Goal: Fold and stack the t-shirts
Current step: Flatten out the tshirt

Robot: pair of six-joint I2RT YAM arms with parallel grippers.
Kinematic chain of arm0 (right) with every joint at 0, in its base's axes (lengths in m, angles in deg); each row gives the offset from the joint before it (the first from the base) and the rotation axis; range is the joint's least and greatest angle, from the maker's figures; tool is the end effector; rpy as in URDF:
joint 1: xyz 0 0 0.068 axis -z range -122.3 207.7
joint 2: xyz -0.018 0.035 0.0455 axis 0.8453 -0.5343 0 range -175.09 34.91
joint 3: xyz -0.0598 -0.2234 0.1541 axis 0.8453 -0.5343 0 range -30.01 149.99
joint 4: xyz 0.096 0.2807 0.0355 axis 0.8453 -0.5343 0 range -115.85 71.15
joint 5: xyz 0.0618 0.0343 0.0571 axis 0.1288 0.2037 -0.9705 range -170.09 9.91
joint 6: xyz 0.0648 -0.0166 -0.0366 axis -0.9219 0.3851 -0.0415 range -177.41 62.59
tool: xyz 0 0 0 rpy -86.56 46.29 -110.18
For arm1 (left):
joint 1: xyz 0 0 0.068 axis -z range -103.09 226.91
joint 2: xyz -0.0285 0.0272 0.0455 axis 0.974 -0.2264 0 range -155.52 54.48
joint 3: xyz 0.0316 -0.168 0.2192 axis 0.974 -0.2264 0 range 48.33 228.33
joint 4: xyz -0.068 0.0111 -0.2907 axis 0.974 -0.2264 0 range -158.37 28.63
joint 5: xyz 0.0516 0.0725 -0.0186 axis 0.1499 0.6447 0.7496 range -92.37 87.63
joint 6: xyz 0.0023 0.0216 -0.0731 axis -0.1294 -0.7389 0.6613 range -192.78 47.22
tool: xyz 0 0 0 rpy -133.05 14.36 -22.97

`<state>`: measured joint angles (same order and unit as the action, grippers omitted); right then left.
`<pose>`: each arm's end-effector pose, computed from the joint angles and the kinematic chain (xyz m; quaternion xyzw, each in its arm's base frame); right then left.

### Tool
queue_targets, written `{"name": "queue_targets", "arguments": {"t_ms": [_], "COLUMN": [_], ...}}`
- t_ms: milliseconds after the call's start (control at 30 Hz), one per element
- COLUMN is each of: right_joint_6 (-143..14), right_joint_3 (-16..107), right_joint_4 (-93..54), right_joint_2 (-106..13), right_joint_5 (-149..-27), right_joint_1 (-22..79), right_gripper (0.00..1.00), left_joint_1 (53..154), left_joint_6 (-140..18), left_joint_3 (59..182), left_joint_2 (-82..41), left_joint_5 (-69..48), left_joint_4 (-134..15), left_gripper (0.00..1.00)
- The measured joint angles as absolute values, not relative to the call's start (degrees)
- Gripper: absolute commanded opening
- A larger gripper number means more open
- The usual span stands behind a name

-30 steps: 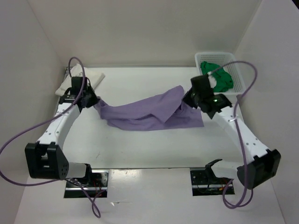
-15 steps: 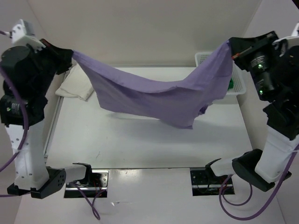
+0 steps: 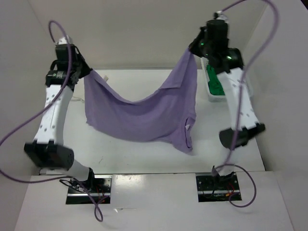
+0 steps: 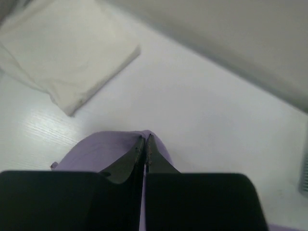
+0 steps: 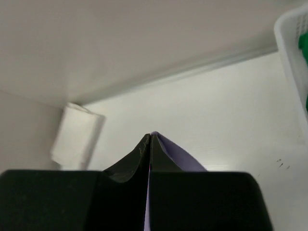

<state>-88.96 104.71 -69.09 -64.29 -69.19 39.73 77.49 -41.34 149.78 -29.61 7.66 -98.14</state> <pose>0.3772 0.1096 0.5585 0.1508 0.7759 0.1864 0.5835 0.3758 0.0075 0.4778 -0.2651 0.7703 -0.0902 0.5729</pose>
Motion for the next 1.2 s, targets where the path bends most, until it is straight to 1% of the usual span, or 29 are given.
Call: {"name": "queue_targets", "arguments": {"t_ms": [133, 200, 267, 367, 467, 600, 667, 767, 867, 933, 1067, 1133, 1200], "right_joint_6": [-87.41, -87.32, -87.41, -87.51, -87.30, -87.03, -87.06, -87.08, -86.86, -86.86, -86.97, -87.62, -88.74], "right_joint_3": [115.51, 119.03, 121.65, 125.76, 128.03, 129.06, 127.35, 117.58, 97.54, 84.01, 58.02, 46.77, 37.52], "right_joint_4": [-69.55, -70.29, -70.29, -67.69, -63.25, -57.68, -55.19, -51.08, -44.96, -45.02, -45.96, -48.48, -52.69], "right_joint_2": [-84.81, -90.34, -92.20, -90.26, -83.24, -71.18, -65.97, -57.89, -50.52, -46.96, -44.64, -42.54, -38.72], "right_joint_5": [-71.22, -72.12, -72.38, -71.27, -69.30, -67.79, -67.59, -67.16, -67.03, -66.96, -67.40, -68.10, -69.02], "right_joint_1": [40.27, 40.62, 41.10, 41.78, 42.15, 42.46, 42.59, 42.68, 42.76, 42.76, 42.76, 42.76, 42.76], "right_gripper": [0.00, 0.00, 0.00, 0.00, 0.00, 0.00, 0.00, 0.00, 0.00, 0.00, 0.00, 0.00, 0.00], "left_joint_1": [73.32, 72.12, 71.26, 69.93, 67.29, 61.65, 60.18, 60.62, 61.38, 61.34, 61.32, 61.41, 61.54], "left_joint_6": [-40.78, -39.79, -38.63, -35.97, -34.13, -32.14, -31.75, -31.73, -31.92, -31.99, -32.60, -33.43, -33.82], "left_joint_3": [148.82, 151.07, 155.99, 164.71, 171.68, 175.92, 176.25, 171.42, 158.61, 148.69, 129.85, 122.46, 114.61], "left_joint_2": [-45.00, -50.18, -53.55, -53.63, -50.14, -43.08, -40.56, -37.20, -34.31, -32.63, -30.92, -28.74, -23.86], "left_joint_5": [3.28, 1.05, -1.24, -5.07, -7.75, -9.31, -9.44, -10.46, -11.75, -11.78, -11.12, -10.11, -8.80], "left_joint_4": [-96.99, -97.55, -98.65, -96.94, -93.55, -89.64, -87.04, -83.02, -78.32, -77.40, -77.75, -79.87, -82.12], "left_gripper": [0.00, 0.00, 0.00, 0.00, 0.00, 0.00, 0.00, 0.00, 0.00, 0.00, 0.00, 0.00, 0.00]}}
